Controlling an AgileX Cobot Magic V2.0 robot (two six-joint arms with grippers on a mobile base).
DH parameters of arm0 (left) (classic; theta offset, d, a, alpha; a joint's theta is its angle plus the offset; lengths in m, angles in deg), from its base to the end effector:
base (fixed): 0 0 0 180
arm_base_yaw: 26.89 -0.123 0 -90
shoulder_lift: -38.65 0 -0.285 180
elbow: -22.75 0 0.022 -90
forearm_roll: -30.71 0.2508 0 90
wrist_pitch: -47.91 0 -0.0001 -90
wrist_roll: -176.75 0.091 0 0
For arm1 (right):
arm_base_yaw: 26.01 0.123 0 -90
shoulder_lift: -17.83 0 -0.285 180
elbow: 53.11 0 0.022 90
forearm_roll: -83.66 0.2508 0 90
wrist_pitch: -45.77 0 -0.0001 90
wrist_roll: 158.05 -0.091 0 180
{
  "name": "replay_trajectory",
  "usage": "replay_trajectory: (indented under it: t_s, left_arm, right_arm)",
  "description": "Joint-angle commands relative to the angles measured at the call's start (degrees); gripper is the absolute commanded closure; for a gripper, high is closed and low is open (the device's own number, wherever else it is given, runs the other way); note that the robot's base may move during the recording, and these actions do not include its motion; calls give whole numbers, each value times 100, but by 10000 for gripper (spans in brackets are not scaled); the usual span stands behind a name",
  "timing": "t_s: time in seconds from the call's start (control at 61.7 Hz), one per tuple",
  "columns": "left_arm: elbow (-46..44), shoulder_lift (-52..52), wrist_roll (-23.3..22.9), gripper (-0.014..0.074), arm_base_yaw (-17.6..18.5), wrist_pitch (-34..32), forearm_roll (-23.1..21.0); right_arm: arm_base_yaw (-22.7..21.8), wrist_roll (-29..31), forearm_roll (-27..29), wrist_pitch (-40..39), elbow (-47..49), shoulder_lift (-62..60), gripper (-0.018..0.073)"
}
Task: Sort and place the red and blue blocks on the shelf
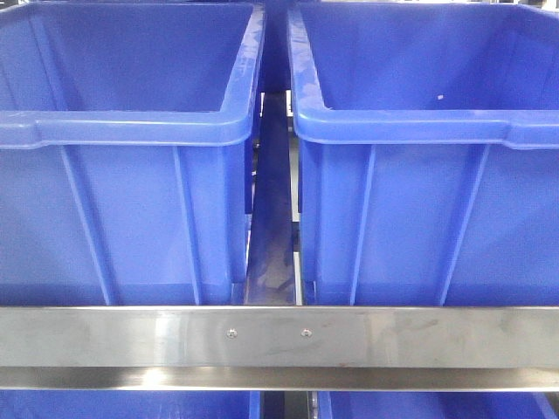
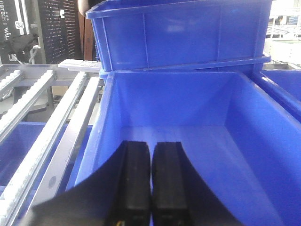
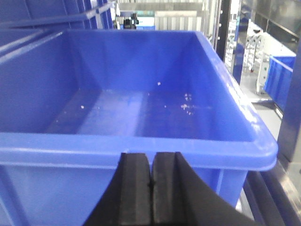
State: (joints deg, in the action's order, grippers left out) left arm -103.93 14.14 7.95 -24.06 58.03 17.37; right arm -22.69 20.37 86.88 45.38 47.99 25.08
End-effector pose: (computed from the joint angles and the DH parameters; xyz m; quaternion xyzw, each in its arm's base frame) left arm 0.0718 -0.0073 0.3192 0.0200 0.6924 -0.0440 0.7199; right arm 0.0567 0.0033 0.2044 0.0089 0.6804 0.0518 0.7309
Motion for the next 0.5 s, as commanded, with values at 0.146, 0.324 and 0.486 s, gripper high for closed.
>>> replay_trajectory:
  t_s: [0.146,0.324,0.486]
  left_arm:
    - [-156,-37,-18,472,33,-441,-23]
    - [-156,-37,-18,472,33,-441,-23]
    - [-156,-37,-18,472,33,-441,-23]
  right_arm:
    - [-53,21,-57,-436,123,-117,503]
    - [-52,21,-57,-431,123,-117,503]
    - [-52,21,-57,-431,123,-117,503]
